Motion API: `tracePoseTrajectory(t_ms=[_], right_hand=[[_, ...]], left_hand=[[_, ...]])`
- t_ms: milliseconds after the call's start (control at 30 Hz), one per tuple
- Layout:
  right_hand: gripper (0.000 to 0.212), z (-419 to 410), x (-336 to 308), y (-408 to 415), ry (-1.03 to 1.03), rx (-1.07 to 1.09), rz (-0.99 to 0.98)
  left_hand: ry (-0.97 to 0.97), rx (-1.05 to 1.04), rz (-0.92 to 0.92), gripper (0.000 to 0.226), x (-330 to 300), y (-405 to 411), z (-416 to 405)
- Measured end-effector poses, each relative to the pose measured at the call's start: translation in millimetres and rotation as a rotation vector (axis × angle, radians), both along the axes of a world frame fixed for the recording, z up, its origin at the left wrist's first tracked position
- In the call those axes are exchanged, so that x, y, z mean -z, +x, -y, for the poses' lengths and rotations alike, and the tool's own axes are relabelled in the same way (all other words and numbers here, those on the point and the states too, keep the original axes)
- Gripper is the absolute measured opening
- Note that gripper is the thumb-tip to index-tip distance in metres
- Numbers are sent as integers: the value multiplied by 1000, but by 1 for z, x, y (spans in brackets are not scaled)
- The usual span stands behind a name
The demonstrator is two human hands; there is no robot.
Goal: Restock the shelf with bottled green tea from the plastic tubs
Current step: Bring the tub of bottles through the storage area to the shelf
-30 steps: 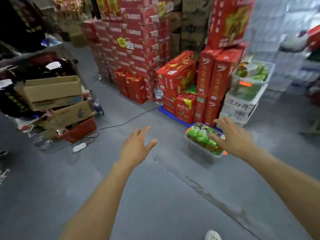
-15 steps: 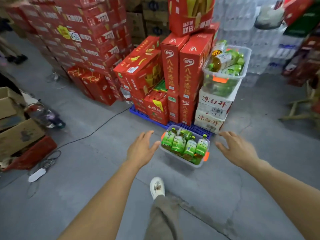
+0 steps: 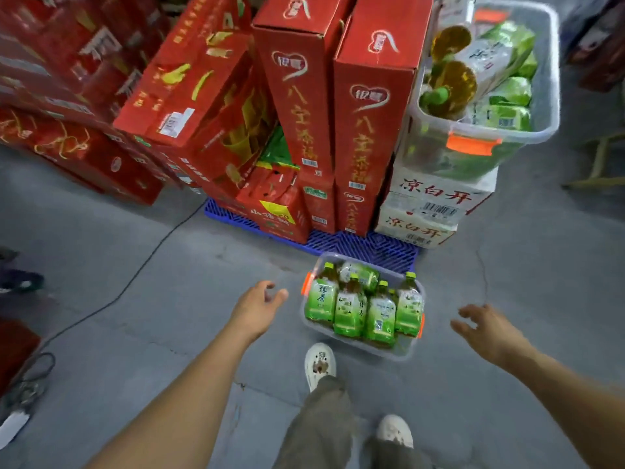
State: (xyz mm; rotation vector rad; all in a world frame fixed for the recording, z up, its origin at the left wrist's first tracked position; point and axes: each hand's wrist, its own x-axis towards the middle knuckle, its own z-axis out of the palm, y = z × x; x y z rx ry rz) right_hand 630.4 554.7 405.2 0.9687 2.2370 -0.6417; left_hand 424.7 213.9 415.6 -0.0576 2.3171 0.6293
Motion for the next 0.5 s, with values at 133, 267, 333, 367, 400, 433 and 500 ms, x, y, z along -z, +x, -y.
tracePoseTrajectory(t_ms=[133, 267, 333, 367, 400, 433, 500], right_hand=[[39, -17, 73, -27, -60, 125, 26], [40, -29, 161, -48, -106, 260, 67], [46, -32, 207, -52, -116, 374, 81], [51, -32, 229, -52, -115, 435, 101], [56, -33, 249, -51, -122, 501, 120], [61, -34, 269, -49, -138, 564, 123], [72, -42, 315, -38, -147, 713, 117]], left_hand=[[-21, -39, 111, 45, 66, -26, -16], [-49, -32, 165, 43, 151, -36, -35], [-61, -17, 177, 43, 197, -40, -45], [-72, -18, 185, 43, 220, -41, -49], [-82, -17, 189, 43, 243, -43, -52], [-88, -19, 191, 45, 264, -45, -55], [-96, -54, 177, 51, 305, -50, -58]])
